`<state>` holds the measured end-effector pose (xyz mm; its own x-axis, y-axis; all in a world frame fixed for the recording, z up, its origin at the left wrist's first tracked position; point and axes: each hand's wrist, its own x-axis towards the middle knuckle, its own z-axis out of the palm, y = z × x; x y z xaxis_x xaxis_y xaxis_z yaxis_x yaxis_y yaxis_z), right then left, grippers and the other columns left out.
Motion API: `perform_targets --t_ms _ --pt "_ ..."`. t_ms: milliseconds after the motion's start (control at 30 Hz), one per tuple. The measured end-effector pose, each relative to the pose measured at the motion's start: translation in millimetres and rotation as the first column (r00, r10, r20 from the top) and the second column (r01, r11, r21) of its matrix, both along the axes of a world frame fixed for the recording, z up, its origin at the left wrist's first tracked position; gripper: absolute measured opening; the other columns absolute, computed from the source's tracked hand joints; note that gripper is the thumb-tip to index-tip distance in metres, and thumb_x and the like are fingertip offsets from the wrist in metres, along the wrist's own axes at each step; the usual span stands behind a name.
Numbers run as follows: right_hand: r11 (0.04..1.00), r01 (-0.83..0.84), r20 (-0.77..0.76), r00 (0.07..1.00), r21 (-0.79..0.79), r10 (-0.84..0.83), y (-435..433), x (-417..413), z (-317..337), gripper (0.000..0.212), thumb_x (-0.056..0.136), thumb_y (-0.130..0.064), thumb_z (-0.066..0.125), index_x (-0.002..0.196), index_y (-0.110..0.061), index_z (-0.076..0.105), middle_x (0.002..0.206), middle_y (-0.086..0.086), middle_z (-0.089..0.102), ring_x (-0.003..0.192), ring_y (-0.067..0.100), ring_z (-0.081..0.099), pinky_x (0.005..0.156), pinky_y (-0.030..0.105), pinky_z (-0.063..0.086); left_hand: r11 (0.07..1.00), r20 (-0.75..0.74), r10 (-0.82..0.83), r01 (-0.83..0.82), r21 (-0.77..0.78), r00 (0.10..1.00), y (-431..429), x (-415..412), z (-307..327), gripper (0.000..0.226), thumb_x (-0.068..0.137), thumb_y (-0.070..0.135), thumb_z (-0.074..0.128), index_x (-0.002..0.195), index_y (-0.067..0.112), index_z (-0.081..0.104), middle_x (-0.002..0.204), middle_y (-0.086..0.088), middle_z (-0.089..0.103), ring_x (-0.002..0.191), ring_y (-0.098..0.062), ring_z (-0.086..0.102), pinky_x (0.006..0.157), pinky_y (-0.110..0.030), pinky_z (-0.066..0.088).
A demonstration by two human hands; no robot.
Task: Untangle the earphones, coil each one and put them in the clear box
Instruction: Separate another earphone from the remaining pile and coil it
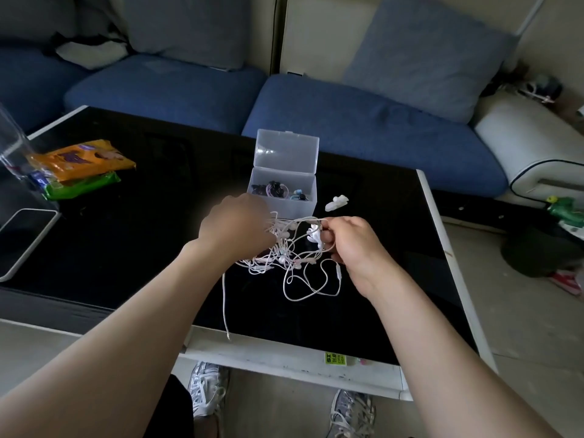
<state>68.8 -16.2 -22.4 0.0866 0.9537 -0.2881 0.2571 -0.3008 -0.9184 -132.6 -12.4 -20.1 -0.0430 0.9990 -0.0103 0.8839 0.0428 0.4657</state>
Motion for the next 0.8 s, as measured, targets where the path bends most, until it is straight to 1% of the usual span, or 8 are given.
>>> perform_targets --t_ms 167,267,333,433,533,600,700,800 --pt "0.819 0.544 -0.382 0.729 -0.18 -0.568 6.3 15.3 13.9 0.023 0.108 -0.018 0.033 0.097 -0.014 0.053 0.051 -0.001 0.055 0.055 0.017 0.05 0.056 0.028 0.042 0.983 0.232 0.093 -0.052 -0.176 0.968 -2.9 3.6 11.1 0.03 0.083 0.049 0.063 0.089 0.019 0.066 0.059 -0.002 0.073 0.057 -0.018 0.075 0.067 -0.035 0.064" --pt "0.76 0.588 -0.584 0.524 -0.279 -0.62 -2.6 18.1 19.4 0.027 0.111 -0.015 0.026 0.119 -0.004 0.05 0.061 0.006 0.067 0.068 0.024 0.07 0.073 0.035 0.058 0.986 0.187 0.131 -0.107 -0.129 0.974 -3.8 7.3 11.4 0.033 0.09 0.046 0.054 0.083 0.015 0.067 0.053 -0.003 0.07 0.061 -0.02 0.074 0.067 -0.032 0.061" --pt "0.75 0.589 -0.658 0.441 -0.301 -0.611 -9.4 13.9 23.2 0.032 0.112 -0.013 0.023 0.105 0.003 0.049 0.078 0.014 0.074 0.085 0.029 0.077 0.091 0.041 0.061 0.989 0.084 0.134 -0.128 -0.076 0.987 -2.6 8.7 8.7 0.032 0.09 0.047 0.052 0.083 0.019 0.064 0.054 -0.001 0.07 0.074 -0.022 0.07 0.073 -0.032 0.058" --pt "0.761 0.553 -0.73 0.356 -0.339 -0.584 -10.0 15.2 28.3 0.019 0.107 -0.009 0.026 0.108 -0.005 0.045 0.089 0.021 0.076 0.066 0.026 0.074 0.061 0.03 0.061 0.98 0.067 0.186 -0.18 -0.09 0.98 1.9 8.4 2.4 0.042 0.093 0.056 0.046 0.09 0.017 0.063 0.063 -0.003 0.072 0.079 -0.024 0.066 0.069 -0.033 0.051" --pt "0.896 0.348 -0.573 0.688 -0.276 -0.444 -8.1 19.8 22.1 0.012 0.093 -0.011 0.039 0.087 -0.014 0.049 0.071 0.013 0.073 0.037 0.012 0.035 0.037 0.018 0.022 0.975 0.065 0.211 -0.206 -0.08 0.975 6.3 5.9 -5.9 0.053 0.094 0.068 0.045 0.1 0.017 0.058 0.071 -0.004 0.072 0.082 -0.022 0.064 0.063 -0.033 0.042" --pt "0.969 0.154 -0.201 0.961 -0.191 -0.192 -10.7 21.4 19.2 0.016 0.094 -0.023 0.056 0.086 -0.011 0.061 0.063 0.006 0.069 0.039 0.01 0.029 0.038 0.019 0.019 0.977 0.039 0.214 -0.213 -0.016 0.976 8.3 3.7 -9.7 0.052 0.096 0.066 0.049 0.106 0.015 0.058 0.088 -0.005 0.071 0.088 -0.026 0.063 0.065 -0.035 0.042" --pt "0.97 -0.146 0.18 0.967 -0.195 0.182 -20.1 20.2 17.2 0.02 0.098 -0.03 0.07 0.102 -0.011 0.074 0.071 0.005 0.075 0.041 0.01 0.048 0.041 0.021 0.036 0.973 0.085 0.221 -0.225 0.047 0.972 12.7 -0.1 -14.6 0.04 0.099 0.052 0.059 0.107 0.012 0.059 0.104 -0.008 0.067 0.097 -0.032 0.063 0.074 -0.037 0.043" --pt "0.895 -0.313 0.064 0.935 -0.319 0.35 -28.0 17.0 9.6 0.016 0.102 -0.008 0.062 0.118 -0.008 0.066 0.1 0.017 0.079 0.071 0.027 0.079 0.06 0.034 0.063 0.974 0.158 0.211 -0.222 0.056 0.965 15.5 -1.8 -17.4 0.033 0.096 0.047 0.065 0.098 0.014 0.058 0.096 -0.008 0.069 0.089 -0.029 0.068 0.07 -0.036 0.049"
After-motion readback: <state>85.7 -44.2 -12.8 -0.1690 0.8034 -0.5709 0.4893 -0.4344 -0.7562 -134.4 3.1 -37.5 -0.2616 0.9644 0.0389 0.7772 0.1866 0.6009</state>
